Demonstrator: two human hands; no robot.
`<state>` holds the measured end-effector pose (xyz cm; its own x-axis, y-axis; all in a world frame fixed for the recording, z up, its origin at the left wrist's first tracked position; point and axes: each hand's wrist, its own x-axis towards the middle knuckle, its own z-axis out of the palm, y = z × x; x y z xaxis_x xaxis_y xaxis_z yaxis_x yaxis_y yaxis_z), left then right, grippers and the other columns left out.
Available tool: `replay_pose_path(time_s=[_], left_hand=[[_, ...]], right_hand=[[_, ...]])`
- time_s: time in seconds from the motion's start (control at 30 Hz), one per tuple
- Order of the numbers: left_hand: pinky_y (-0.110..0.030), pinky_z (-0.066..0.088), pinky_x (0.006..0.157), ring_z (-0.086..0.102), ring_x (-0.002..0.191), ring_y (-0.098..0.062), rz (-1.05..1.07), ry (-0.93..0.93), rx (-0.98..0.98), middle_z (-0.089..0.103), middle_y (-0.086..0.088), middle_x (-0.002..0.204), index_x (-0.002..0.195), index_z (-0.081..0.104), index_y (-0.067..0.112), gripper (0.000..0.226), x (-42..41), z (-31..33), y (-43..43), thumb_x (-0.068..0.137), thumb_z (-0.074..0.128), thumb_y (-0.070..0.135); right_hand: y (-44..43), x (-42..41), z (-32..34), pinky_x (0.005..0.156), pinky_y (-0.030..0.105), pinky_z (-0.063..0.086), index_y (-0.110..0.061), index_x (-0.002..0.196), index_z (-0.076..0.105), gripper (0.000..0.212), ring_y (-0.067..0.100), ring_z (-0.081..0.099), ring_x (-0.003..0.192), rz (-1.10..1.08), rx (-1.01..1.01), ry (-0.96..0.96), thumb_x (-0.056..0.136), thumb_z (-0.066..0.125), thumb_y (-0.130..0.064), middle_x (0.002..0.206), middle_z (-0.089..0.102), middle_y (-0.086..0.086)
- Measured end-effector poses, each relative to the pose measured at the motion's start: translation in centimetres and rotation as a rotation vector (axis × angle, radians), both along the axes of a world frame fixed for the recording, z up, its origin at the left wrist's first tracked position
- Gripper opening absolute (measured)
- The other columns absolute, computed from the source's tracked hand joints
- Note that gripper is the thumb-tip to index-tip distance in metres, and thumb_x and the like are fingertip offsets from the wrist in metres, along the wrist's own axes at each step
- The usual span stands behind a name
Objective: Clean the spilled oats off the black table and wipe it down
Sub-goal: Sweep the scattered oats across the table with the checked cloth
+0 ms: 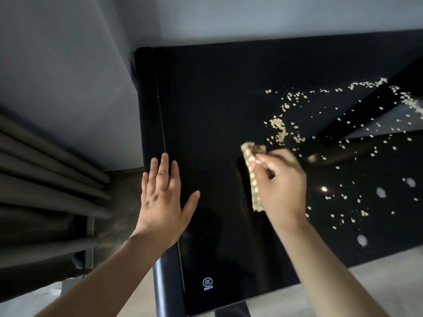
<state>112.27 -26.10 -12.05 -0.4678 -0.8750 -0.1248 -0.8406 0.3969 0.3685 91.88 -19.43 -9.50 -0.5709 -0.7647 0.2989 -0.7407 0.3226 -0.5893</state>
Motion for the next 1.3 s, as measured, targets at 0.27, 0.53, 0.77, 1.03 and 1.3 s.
replay_pose_path(time_s=[0.27,0.53,0.77,1.03,1.3], left_hand=[[-0.034,-0.011,0.116,-0.02,0.144,-0.017,-0.092,0.008,-0.028,-0.009,-0.005,0.16,0.152,0.011,0.01,0.075,0.2,1.3,2.0,0.095,0.03,0.056],[-0.03,-0.008,0.115,-0.013,0.146,-0.016,-0.257,0.016,-0.026,0.001,-0.005,0.16,0.151,0.018,0.01,0.084,-1.4,1.0,5.9,0.085,0.013,0.062],[-0.034,-0.005,0.117,-0.003,0.147,-0.02,-0.344,0.019,-0.036,0.008,-0.008,0.16,0.151,0.017,0.007,0.083,-3.7,0.5,8.0,0.086,0.011,0.059],[-0.037,0.0,0.118,0.009,0.146,-0.026,-0.384,-0.092,-0.152,0.017,-0.013,0.157,0.147,0.026,0.001,0.075,-3.5,-1.3,8.2,0.093,0.023,0.052],[-0.041,0.004,0.119,0.007,0.147,-0.027,-0.38,-0.107,-0.188,0.014,-0.014,0.158,0.148,0.024,0.001,0.074,-3.4,-1.9,8.3,0.093,0.022,0.051]], right_hand=[[5.7,3.0,-2.6,0.064,0.011,0.039,-0.016,0.096,0.075,0.013,0.011,0.055,0.075,0.028,0.039,-0.003,0.086,0.066,-0.019,0.087,0.06,-0.007],[3.3,-6.2,-3.1,0.067,0.029,0.048,-0.008,0.094,0.074,0.014,0.027,0.06,0.08,-0.126,0.1,0.145,0.084,0.067,-0.014,0.092,0.063,0.005],[10.0,-0.6,0.6,0.064,0.023,0.046,-0.013,0.094,0.074,0.019,0.014,0.056,0.077,-0.052,-0.034,0.075,0.088,0.059,-0.023,0.091,0.061,-0.002],[16.0,3.7,-3.9,0.064,0.028,0.053,-0.016,0.098,0.074,0.03,0.016,0.06,0.082,-0.079,0.028,-0.006,0.09,0.049,-0.028,0.095,0.063,-0.005],[15.5,-6.5,-3.4,0.072,0.025,0.045,-0.01,0.098,0.074,0.023,0.029,0.061,0.083,-0.209,0.078,0.098,0.085,0.056,-0.017,0.095,0.064,0.007]])
